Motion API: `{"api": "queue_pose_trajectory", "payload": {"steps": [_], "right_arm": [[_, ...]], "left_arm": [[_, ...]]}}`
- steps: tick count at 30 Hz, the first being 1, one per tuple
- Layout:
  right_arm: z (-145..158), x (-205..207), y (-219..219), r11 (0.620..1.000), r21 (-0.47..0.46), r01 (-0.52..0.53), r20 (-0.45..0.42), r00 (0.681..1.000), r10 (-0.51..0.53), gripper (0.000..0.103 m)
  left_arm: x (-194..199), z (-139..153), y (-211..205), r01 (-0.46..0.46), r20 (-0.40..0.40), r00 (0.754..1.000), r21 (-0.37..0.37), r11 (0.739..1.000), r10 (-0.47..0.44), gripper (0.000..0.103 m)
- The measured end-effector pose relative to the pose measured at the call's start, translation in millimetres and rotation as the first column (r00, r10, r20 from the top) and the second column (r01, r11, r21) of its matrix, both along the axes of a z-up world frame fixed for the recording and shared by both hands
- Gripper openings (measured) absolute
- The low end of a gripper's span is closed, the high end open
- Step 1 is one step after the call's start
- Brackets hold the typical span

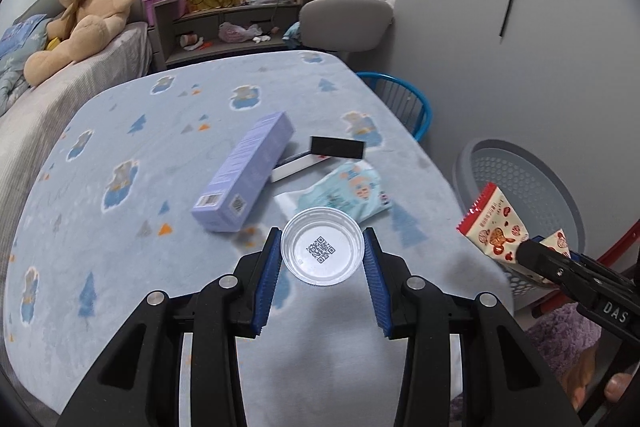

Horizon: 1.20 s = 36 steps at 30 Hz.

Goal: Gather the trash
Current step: 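Grasp the clear plastic lid with the left gripper while the right holds the wrapper, then carry wrapper and lid over the grey basket and open both grippers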

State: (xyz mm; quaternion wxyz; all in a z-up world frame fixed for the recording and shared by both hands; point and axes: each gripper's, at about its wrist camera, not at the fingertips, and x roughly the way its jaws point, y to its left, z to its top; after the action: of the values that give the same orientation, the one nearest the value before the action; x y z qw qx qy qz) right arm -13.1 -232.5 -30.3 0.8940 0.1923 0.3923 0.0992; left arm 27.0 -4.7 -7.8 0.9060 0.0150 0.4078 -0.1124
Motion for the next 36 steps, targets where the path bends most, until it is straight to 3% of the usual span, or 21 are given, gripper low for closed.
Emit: {"api": "queue_pose_trajectory", "payload": {"steps": [26,36], "right_arm": [[0.2,3.4,-111.4,0.984,-0.016,0.177,0.002,0.984,-0.177,0.053],[-15.5,3.1,-150.9,0.968,0.010,0.252,-0.017,0.968,-0.252,0.053]], "left_arm": [[18.0,1.4,-118.2,0.201,-0.010,0.980,0.039,0.979,-0.200,0.039],[32.2,-11.3,-161.2,0.260,-0.040,0.965,0.059,0.964,-0.258,0.039]]}}
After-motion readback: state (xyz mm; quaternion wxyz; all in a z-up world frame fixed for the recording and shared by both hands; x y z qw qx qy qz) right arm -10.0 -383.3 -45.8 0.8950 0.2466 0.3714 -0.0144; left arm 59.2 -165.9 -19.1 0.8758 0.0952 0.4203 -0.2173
